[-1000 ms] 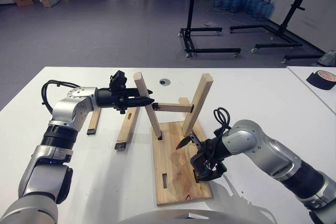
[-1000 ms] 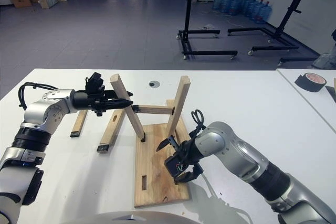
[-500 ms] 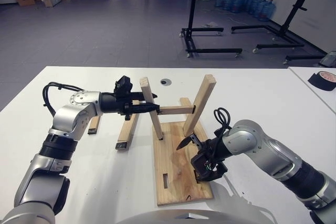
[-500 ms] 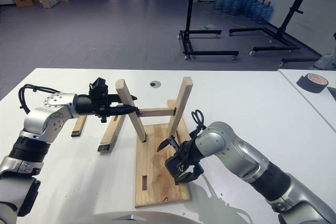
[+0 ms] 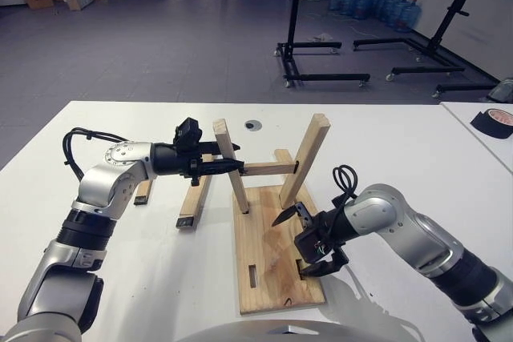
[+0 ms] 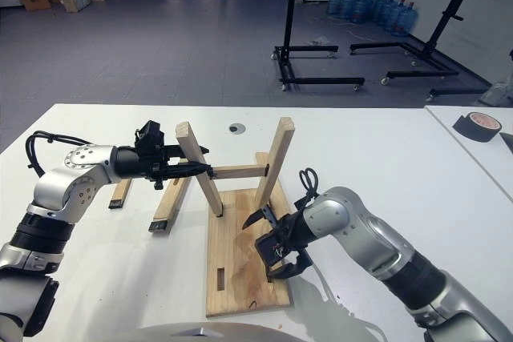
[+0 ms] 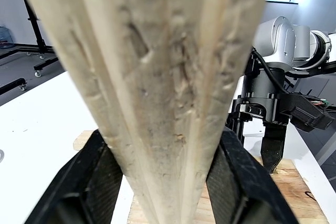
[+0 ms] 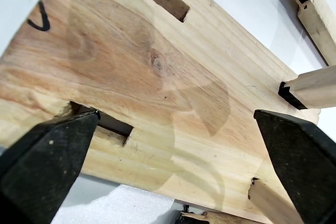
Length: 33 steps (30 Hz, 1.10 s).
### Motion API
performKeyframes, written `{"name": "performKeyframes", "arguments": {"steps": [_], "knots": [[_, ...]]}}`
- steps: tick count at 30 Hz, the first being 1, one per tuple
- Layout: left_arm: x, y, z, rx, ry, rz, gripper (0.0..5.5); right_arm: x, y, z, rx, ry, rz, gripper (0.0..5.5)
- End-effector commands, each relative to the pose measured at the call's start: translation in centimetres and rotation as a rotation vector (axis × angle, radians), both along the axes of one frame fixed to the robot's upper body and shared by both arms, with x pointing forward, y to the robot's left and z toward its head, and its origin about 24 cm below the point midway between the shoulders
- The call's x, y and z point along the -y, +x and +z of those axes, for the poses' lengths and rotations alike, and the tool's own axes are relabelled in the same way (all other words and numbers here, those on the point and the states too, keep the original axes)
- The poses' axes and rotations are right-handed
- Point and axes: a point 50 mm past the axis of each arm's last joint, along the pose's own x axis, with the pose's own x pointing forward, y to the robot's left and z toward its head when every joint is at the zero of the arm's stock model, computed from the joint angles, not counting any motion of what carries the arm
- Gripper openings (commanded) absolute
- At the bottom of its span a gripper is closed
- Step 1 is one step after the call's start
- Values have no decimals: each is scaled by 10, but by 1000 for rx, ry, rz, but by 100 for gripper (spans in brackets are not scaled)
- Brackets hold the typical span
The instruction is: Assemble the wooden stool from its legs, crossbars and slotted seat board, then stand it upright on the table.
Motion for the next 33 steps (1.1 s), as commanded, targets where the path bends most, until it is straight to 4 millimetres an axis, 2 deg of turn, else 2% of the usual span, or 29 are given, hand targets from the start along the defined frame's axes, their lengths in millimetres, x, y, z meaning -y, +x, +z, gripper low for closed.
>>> {"name": "performKeyframes", "arguments": {"steps": [1, 10, 16, 18, 24, 26, 29, 33], "knots": [[7, -59, -121, -466, 310, -36, 203, -26, 21, 46, 315, 385, -132, 540], [4, -60, -121, -474, 287, -16, 202, -31, 44, 131, 665, 942, -345, 540], [4, -59, -120, -468, 282, 3, 202, -27, 48, 145, 732, 1026, -391, 540], [3, -59, -121, -467, 282, 9, 202, -27, 46, 137, 672, 960, -360, 540], [3, -59, -121, -462, 282, 17, 202, -13, 24, 73, 344, 508, -206, 540], [3, -58, -120, -460, 282, 15, 202, -7, 18, 60, 282, 414, -189, 540], [3, -57, -119, -456, 285, 12, 202, -7, 19, 60, 283, 406, -190, 540], [2, -56, -118, -451, 289, 12, 202, -15, 32, 84, 404, 596, -252, 540]]}}
